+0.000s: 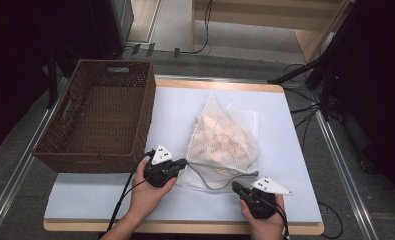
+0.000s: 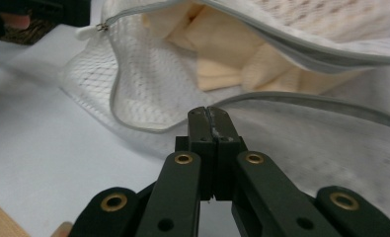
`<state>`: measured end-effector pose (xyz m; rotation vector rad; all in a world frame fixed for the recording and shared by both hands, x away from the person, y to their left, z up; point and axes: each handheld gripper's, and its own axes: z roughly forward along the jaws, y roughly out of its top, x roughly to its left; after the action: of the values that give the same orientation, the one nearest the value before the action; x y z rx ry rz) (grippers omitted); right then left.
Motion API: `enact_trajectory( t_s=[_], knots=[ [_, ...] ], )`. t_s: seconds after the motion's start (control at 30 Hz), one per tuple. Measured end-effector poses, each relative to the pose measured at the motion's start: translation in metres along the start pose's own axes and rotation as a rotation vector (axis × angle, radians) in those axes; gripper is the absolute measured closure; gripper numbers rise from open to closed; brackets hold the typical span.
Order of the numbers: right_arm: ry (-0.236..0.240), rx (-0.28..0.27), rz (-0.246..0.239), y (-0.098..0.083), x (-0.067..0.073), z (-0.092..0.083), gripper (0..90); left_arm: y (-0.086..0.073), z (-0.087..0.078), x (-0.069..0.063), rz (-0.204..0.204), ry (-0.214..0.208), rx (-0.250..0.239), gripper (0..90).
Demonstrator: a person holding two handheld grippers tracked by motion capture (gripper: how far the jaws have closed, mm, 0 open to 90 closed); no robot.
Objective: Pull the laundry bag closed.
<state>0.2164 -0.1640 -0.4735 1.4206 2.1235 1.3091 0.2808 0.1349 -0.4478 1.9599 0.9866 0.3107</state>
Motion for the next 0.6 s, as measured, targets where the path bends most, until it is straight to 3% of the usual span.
enact_trajectory(
  t_s=[0.1,0.27,0.33,0.4,0.47,0.6],
  knots=[
    [0.019,0.004,-0.005,0.002,0.007,0.005,90.0,0.000,-0.001,-0.003,0.031,-0.009,-0.008,82.8],
    [0.068,-0.001,-0.023,0.008,0.022,0.014,90.0,-0.010,-0.006,0.011,-0.044,0.016,0.025,72.3],
    [0.085,-0.004,-0.039,0.012,0.028,0.019,89.2,-0.013,-0.004,0.014,-0.045,0.026,0.053,70.6],
    [0.095,-0.009,-0.046,0.016,0.034,0.024,89.2,-0.014,-0.002,0.016,-0.048,0.012,0.056,69.1],
    [0.102,-0.015,-0.050,0.021,0.039,0.028,88.7,-0.014,0.002,0.018,-0.078,-0.030,0.061,67.1],
    [0.116,-0.027,-0.049,0.030,0.047,0.037,84.9,-0.016,0.015,0.021,-0.108,-0.064,0.107,63.6]
  ],
)
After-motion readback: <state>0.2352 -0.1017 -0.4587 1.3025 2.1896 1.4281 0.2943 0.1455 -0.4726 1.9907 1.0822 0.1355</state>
